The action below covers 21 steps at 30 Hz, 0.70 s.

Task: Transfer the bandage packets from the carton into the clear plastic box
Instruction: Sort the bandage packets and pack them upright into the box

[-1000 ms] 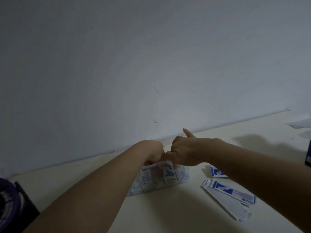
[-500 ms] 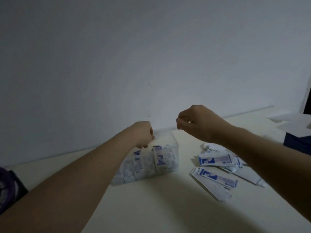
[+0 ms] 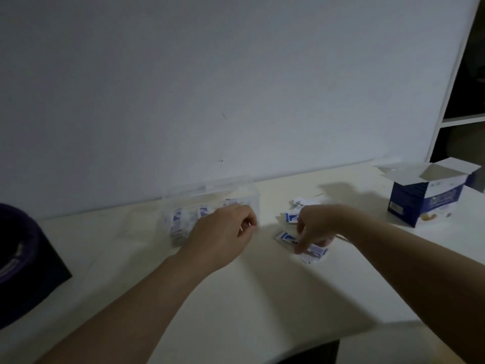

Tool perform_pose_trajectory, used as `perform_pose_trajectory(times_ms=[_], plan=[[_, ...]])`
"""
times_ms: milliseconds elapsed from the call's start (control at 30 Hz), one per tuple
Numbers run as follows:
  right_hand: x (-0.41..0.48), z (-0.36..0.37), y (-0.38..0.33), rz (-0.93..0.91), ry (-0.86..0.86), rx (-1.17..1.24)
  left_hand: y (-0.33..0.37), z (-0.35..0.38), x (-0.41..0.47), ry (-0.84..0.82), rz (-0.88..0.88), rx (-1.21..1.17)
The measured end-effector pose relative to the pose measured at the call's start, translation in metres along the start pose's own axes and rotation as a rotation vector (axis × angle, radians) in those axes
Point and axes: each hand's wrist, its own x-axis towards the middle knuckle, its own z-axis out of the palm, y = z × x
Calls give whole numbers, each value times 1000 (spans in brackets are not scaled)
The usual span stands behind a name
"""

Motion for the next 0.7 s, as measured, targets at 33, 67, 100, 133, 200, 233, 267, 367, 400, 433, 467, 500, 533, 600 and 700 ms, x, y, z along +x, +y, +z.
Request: perform_pose_trajectory(times_ms=[33, 67, 100, 133, 200, 233, 267, 367, 400, 433, 467, 500, 533, 600, 700], plan=[[-2, 0, -4, 8, -37, 57, -3, -1, -5, -12, -21, -18], [-4, 1, -8, 9, -72, 88, -7, -2, -12, -20, -46, -41], [-6, 2, -12, 8, -105, 96, -10, -2, -17, -22, -69, -59], [-8, 2, -16, 3, -135, 81, -13, -3, -23, -19, -88, -72], [-14, 5, -24, -29, -167, 13, -20, -2, -35, -15, -106, -76], [-16, 6, -26, -53, -159, -33, -23, 0, -41, -22, -116, -81], [-18, 9, -28, -82, -133, -68, -26, 1, -46, -32, -132, -104], [-21, 19, -37, -231, 50, 45, -32, 2, -56, -37, -261, -352], [-22, 22, -43, -284, 153, 166, -32, 0, -57, -36, -347, -498], [-22, 26, -51, -345, 269, 272, -31, -4, -58, -50, -468, -683], [-24, 29, -60, -410, 401, 314, -28, -8, -59, -94, -606, -901], [-24, 33, -70, -482, 551, 277, -26, -14, -61, -152, -722, -1109], [-25, 37, -80, -574, 693, 197, -26, -19, -63, -220, -799, -1260], [-24, 48, -94, -778, 916, 1, -30, -25, -67, -346, -827, -1408], [-17, 57, -99, -964, 1055, -176, -40, -33, -71, -410, -793, -1510]])
